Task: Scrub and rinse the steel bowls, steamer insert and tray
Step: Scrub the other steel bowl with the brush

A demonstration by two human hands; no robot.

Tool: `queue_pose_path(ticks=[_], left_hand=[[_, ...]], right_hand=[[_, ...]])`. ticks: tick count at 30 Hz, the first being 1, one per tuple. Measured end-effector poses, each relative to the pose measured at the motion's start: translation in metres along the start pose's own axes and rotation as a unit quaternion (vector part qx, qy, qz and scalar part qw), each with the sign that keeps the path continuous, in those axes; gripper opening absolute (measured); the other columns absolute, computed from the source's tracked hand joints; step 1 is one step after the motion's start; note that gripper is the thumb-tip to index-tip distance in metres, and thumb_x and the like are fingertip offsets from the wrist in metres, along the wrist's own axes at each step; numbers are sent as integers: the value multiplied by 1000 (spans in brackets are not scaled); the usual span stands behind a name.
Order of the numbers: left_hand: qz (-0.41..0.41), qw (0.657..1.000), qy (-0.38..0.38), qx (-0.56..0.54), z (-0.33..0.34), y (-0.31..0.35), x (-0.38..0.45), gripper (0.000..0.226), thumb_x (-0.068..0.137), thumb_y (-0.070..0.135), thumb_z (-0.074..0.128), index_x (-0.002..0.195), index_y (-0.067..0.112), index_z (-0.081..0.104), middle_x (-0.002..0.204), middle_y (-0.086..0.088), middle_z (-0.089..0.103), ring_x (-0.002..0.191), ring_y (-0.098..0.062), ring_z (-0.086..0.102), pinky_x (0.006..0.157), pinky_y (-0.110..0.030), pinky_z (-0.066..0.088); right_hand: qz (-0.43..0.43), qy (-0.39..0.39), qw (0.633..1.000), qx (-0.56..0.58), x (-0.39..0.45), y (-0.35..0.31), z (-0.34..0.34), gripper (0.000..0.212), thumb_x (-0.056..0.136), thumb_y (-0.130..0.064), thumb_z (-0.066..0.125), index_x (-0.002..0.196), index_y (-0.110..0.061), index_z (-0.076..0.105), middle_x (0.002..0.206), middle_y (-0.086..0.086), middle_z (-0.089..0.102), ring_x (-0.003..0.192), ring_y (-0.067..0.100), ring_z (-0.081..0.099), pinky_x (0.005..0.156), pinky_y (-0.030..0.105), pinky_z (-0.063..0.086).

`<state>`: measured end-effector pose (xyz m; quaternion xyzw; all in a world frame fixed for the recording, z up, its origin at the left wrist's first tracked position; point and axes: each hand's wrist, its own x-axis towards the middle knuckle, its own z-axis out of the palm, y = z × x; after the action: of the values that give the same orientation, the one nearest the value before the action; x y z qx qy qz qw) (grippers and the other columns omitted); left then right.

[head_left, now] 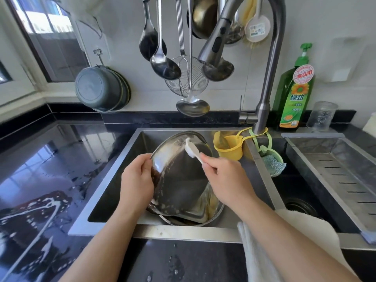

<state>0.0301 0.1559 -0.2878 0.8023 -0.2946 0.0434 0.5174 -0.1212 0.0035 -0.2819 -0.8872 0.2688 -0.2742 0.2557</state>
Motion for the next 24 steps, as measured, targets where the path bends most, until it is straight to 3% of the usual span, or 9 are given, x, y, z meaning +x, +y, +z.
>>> queue_pose_path(ticks=[4, 8, 13, 17, 20, 22, 24], left_hand=[[-95, 992, -79, -9, -17, 10, -4, 31, 99, 0, 46, 98, 23, 68, 87, 0, 73, 77, -17, 69, 57, -24, 46], [-112, 981, -156, -14, -29, 34, 4, 36, 87, -6, 53, 99, 23, 69, 88, -4, 77, 82, -24, 75, 72, -42, 62], [-145, 962, -229, -24, -26, 50, 13, 36, 85, -18, 48, 92, 8, 72, 78, -15, 77, 73, -31, 76, 67, -43, 62], [-127, 967, -219, 27, -26, 39, -4, 41, 78, -21, 37, 79, 4, 70, 62, -11, 69, 58, -24, 66, 51, -30, 51], [-117, 969, -218, 24, -23, 36, -20, 39, 75, -21, 34, 83, 0, 66, 63, -17, 65, 56, -28, 63, 43, -30, 48], [-102, 971, -216, 12, -22, 32, -28, 41, 72, -21, 35, 78, 6, 66, 69, -24, 67, 58, -27, 63, 55, -43, 55], [-91, 972, -215, 5, -24, 29, -33, 45, 70, -22, 36, 75, 12, 66, 70, -21, 68, 61, -26, 65, 57, -46, 54]], right_hand=[[-2, 13, 1000, -5, -2, -1, 0, 38, 105, -34, 50, 142, -37, 56, 84, -10, 59, 68, 9, 54, 48, 14, 31], [-62, -24, 998, -3, -19, -13, 5, 37, 104, -37, 49, 141, -43, 56, 78, -14, 50, 74, 11, 54, 57, 24, 38], [-96, -34, 994, -38, -23, -18, 0, 40, 106, -41, 42, 144, -44, 50, 84, -10, 50, 78, 16, 56, 59, 32, 41], [-140, -30, 985, -98, -29, -32, -9, 39, 106, -39, 40, 144, -47, 47, 82, -6, 48, 77, 25, 59, 56, 37, 44], [-47, 17, 984, -173, -12, -20, -24, 41, 107, -27, 43, 146, -39, 47, 91, -2, 58, 73, 23, 57, 47, 29, 34], [27, 10, 979, -200, -3, -7, -36, 44, 107, -19, 41, 149, -31, 46, 103, 3, 65, 76, 22, 57, 49, 27, 36], [43, -6, 982, -184, -2, -6, -36, 41, 108, -22, 39, 147, -29, 50, 101, 3, 66, 77, 21, 61, 49, 29, 39]])
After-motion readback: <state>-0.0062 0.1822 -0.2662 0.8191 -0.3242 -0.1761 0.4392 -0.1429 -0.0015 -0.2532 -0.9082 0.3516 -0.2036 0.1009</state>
